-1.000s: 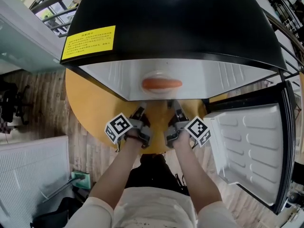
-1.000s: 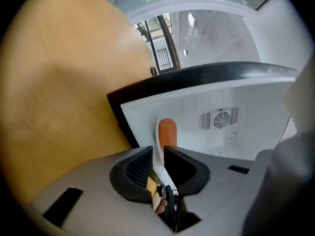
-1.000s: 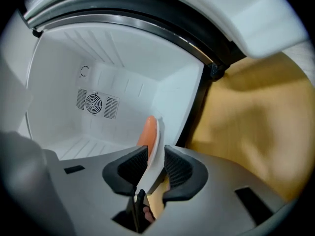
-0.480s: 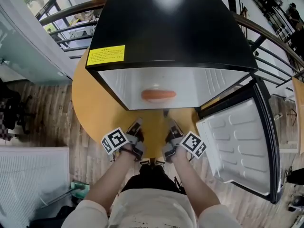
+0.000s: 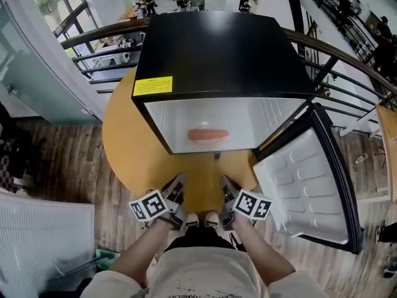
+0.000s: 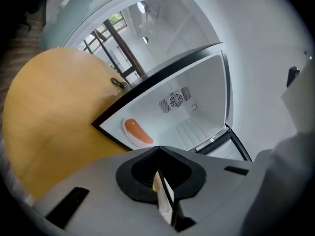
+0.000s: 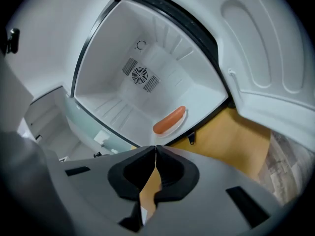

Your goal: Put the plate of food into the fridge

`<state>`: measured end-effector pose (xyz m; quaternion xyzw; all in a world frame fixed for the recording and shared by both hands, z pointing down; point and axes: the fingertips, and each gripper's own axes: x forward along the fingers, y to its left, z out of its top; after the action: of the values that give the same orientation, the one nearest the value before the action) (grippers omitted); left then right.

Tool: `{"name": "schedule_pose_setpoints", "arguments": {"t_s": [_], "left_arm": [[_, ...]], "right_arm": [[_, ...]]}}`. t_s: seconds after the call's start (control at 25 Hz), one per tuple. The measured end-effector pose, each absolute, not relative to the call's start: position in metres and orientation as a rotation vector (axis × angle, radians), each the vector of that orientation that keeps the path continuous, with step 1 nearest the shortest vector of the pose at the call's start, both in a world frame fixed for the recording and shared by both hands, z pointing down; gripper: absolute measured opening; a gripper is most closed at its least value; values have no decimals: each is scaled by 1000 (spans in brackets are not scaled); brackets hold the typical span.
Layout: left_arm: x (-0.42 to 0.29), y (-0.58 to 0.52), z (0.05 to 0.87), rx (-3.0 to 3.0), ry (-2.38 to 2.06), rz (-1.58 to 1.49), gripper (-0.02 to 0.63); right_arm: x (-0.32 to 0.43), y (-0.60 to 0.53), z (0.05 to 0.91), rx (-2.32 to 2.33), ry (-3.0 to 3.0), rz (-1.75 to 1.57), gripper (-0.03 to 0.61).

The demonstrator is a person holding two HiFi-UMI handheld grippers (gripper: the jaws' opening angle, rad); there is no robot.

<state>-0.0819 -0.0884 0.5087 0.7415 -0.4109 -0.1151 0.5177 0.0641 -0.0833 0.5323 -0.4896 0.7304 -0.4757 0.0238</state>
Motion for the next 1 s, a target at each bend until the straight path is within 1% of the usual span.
{"name": "schedule_pose_setpoints", "arguments": {"t_s": [0.48,0.68,0.88,1.0], "left_arm": [[-74,-36,495,2069,-1182,192,23],[-68,-21,496,2124,-1208,298,23],[-64,-13,502,2140,-1241,370,23],[-59,-11,500,2168,-1224,361,23]], "right_arm": [[50,-40,506,-1626,2633,-1225,29],[37,-30,501,-1648,2748,-1102,29],[41,-22,506,-1701,2698,-1115,29],[38,-21,507,-1699,2707,-1110,29]]}}
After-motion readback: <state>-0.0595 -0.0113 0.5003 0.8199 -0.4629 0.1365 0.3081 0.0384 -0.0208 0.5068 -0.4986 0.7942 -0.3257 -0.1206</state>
